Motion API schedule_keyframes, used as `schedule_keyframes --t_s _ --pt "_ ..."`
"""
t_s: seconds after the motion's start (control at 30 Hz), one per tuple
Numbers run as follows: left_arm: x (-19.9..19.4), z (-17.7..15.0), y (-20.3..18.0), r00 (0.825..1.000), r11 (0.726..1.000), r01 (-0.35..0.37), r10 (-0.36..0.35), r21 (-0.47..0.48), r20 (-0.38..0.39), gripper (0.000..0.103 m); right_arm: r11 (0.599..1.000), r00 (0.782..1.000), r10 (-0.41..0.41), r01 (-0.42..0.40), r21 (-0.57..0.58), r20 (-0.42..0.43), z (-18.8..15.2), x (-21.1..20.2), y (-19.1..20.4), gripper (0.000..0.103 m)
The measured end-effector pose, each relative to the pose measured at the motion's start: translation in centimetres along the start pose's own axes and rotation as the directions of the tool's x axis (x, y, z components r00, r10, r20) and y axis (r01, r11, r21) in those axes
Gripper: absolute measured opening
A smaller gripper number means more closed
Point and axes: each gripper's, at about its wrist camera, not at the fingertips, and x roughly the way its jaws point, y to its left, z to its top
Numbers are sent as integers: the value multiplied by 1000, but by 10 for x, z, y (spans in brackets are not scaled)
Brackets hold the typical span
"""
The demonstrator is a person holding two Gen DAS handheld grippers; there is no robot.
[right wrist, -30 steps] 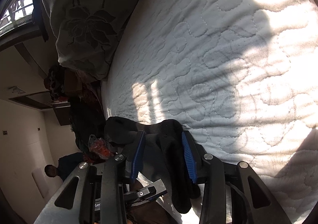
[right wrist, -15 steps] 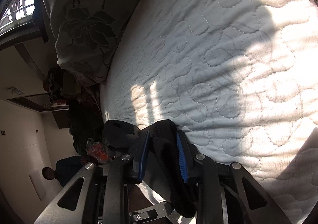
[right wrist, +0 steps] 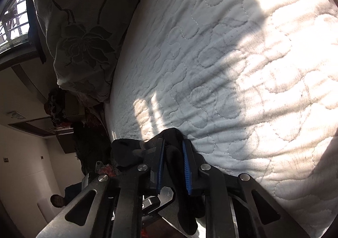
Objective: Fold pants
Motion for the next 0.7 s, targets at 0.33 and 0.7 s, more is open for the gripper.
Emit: schedule_keyframes --t_s 0.33,0.7 --pt "-44 2 2 992 992 122 -122 -7 -23 8 995 997 -54 59 -83 57 -27 -14 64 13" --pt "-115 42 42 975 968 219 -213 -120 62 8 962 988 -151 151 -226 18 -52 56 166 14"
